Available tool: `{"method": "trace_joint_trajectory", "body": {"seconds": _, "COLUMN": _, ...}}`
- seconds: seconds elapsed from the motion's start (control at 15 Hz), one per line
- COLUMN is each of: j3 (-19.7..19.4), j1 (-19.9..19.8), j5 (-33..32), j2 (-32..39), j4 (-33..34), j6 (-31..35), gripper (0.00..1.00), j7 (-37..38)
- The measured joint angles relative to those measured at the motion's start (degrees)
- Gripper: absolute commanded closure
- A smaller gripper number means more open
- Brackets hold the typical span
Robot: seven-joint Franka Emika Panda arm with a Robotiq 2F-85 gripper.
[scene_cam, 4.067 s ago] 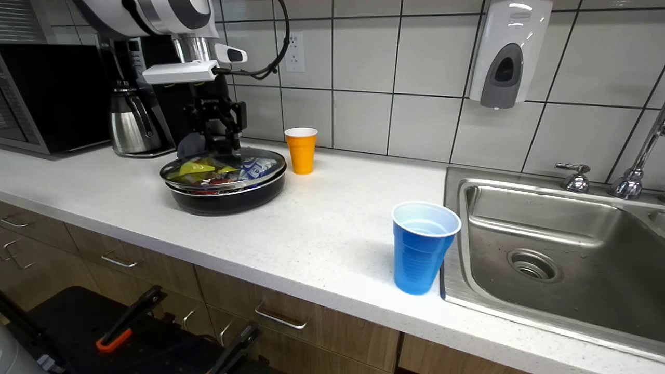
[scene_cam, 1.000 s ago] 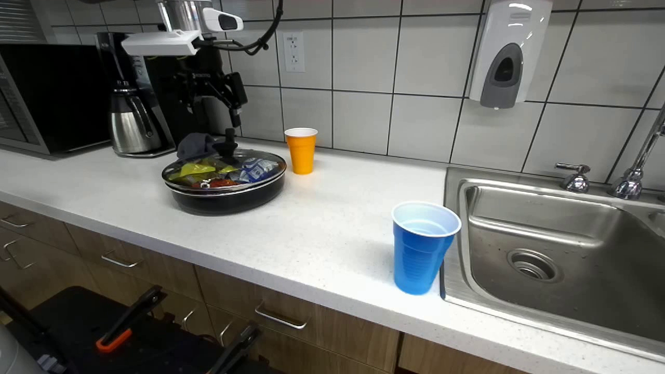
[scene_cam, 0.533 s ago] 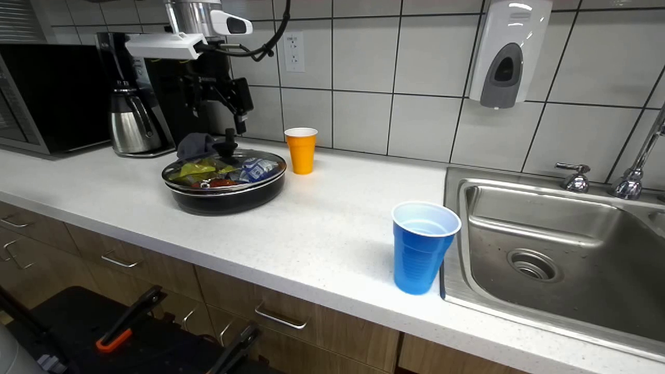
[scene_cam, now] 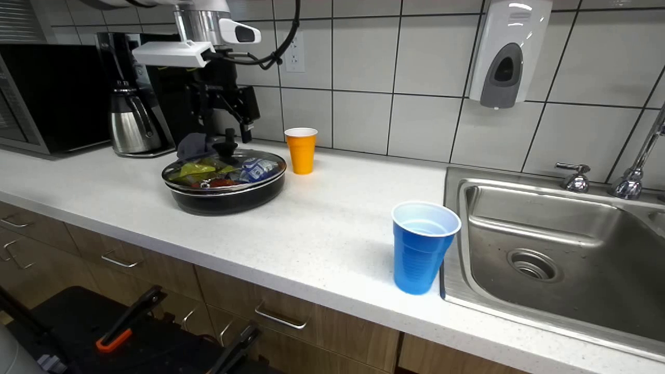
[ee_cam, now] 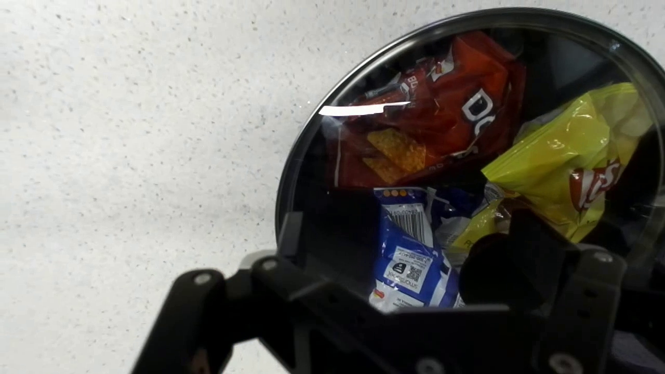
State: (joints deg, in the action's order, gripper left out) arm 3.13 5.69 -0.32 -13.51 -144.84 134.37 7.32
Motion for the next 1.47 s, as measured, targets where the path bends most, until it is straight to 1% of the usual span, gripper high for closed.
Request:
{"method": "trace_joint_trajectory", "body": {"seconds": 0.4, "j3": -0.3, "j1": -0.3, "j5": 0.0, "j2": -1.5, "j4": -1.9, "j6": 0.0, "gripper": 0.00, "j7": -1.5}}
{"method": "trace_joint_trajectory", "body": {"seconds": 1.47, "j3": -0.2, "j1": -0.3, "j5": 0.0, "j2": -1.2, "j4": -1.9, "j6": 0.1, "gripper": 0.00, "j7": -1.5}}
